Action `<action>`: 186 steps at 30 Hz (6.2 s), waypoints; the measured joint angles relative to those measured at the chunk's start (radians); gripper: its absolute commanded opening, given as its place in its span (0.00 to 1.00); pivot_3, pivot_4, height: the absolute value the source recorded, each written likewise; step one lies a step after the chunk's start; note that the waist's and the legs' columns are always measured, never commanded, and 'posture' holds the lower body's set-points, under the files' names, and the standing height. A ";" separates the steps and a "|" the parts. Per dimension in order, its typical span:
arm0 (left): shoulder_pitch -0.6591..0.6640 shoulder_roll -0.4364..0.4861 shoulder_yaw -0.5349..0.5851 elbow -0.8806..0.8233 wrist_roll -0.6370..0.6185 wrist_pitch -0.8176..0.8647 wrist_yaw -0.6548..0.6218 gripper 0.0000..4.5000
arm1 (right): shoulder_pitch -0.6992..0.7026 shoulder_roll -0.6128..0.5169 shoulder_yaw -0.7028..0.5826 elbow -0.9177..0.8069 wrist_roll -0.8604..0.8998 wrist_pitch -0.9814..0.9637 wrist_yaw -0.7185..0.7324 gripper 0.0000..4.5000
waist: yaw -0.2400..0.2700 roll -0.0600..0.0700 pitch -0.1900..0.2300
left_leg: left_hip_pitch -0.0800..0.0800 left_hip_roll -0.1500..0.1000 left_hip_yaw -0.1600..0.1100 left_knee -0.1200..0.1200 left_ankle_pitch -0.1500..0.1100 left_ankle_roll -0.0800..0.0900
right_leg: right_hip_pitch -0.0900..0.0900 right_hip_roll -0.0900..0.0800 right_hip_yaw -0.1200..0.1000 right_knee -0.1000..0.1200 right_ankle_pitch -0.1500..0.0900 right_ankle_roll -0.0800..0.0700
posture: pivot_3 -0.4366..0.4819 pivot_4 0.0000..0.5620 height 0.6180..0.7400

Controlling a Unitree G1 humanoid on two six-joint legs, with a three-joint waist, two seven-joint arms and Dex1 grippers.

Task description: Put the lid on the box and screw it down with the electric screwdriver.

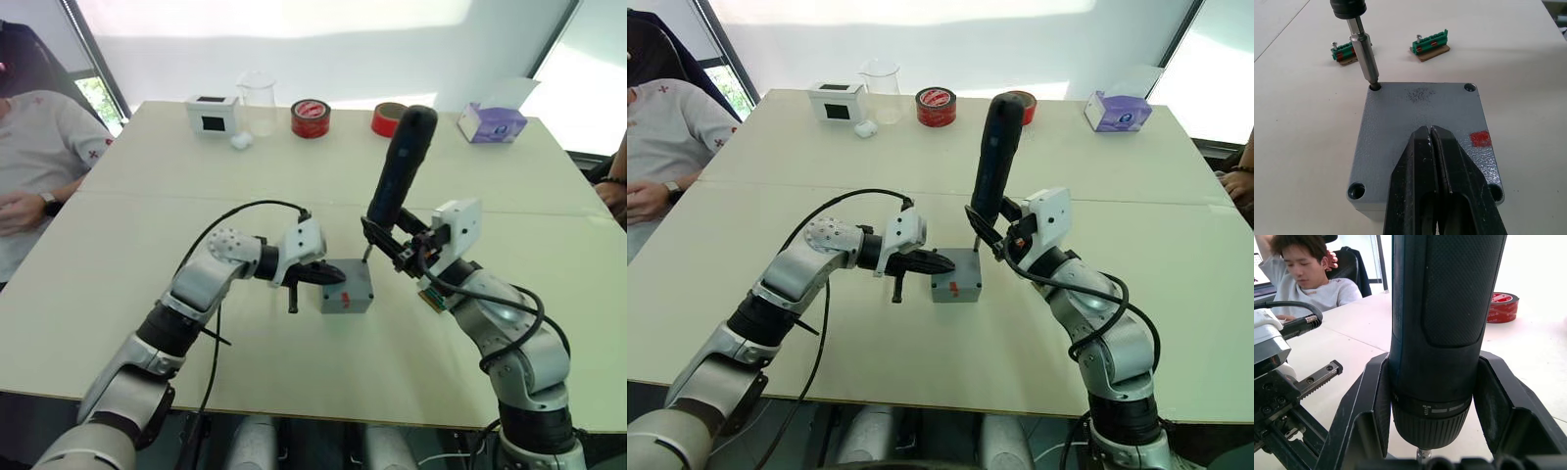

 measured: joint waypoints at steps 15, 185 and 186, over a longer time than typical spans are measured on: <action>0.019 -0.019 -0.009 0.001 0.020 0.003 0.004 0.00 | 0.003 -0.012 0.041 0.010 -0.052 0.000 -0.005 0.40 | 0.000 -0.002 -0.014 | 0.012 0.000 -0.001 -0.002 -0.002 0.003 | 0.012 -0.005 0.000 -0.003 -0.003 -0.005 | 0.48 0.27 0.79; 0.133 0.025 0.076 0.025 0.044 0.041 0.094 0.00 | -0.184 -0.510 0.335 0.044 -0.040 0.335 0.575 1.00 | 0.002 0.008 0.008 | -0.010 -0.002 -0.006 0.011 -0.003 0.005 | -0.002 -0.009 -0.018 0.002 -0.001 -0.003 | 0.48 0.27 0.79; 0.128 0.025 0.076 0.029 0.044 0.041 0.089 0.00 | -0.182 -0.506 0.331 0.038 -0.037 0.341 0.569 1.00 | 0.003 0.008 0.008 | -0.010 -0.002 -0.006 0.011 -0.003 0.005 | -0.002 -0.009 -0.018 0.002 -0.001 -0.003 | 0.48 0.27 0.79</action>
